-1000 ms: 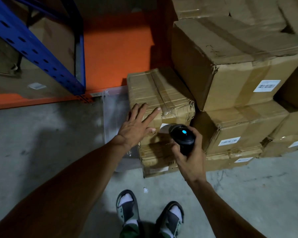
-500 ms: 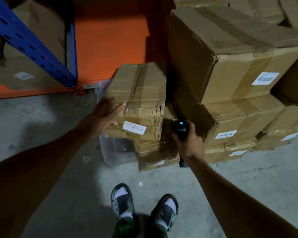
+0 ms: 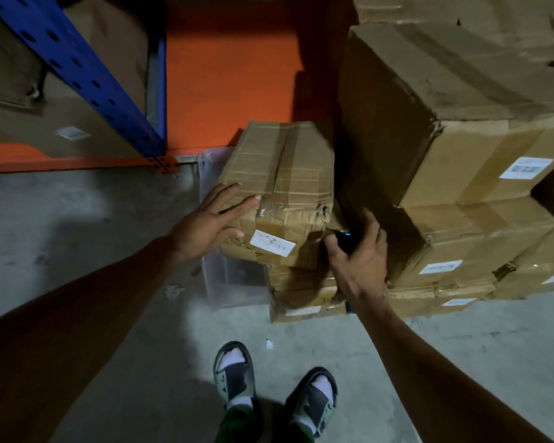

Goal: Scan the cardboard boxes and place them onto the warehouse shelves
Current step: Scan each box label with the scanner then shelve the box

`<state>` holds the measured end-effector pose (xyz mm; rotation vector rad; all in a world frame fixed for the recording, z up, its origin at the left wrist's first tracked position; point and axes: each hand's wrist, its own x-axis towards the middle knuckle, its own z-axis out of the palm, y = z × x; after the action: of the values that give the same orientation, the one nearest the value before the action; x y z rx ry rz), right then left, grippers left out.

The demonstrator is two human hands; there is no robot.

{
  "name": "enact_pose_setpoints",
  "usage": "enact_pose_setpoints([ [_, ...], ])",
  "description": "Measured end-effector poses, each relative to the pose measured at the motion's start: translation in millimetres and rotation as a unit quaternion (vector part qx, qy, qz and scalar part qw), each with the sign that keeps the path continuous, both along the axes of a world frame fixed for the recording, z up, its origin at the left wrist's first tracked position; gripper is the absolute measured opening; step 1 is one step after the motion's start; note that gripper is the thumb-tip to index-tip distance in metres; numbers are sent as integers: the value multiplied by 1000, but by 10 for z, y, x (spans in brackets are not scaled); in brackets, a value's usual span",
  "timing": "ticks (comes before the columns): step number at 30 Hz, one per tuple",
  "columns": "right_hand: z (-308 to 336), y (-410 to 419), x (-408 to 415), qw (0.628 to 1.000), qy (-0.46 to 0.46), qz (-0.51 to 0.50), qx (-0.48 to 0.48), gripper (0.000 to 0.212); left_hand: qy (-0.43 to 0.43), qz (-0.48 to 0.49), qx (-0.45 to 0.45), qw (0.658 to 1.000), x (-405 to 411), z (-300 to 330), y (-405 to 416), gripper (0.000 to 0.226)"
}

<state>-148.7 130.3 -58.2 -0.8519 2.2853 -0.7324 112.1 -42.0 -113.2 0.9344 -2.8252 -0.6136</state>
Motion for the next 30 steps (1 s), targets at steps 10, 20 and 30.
enact_pose_setpoints([
  [10, -99, -781, 364, 982, -129, -77, -112, 55, 152, 308, 310, 886, -284, 8, -83, 73],
  [20, -306, -853, 379, 963, -161, -136, -168, 46, 295, 409, 320, 802, -437, -36, -26, 43],
  [30, -58, -916, 296, 956, -163, -104, -222, 41, 374, 457, 291, 753, -559, 375, 76, 26],
])
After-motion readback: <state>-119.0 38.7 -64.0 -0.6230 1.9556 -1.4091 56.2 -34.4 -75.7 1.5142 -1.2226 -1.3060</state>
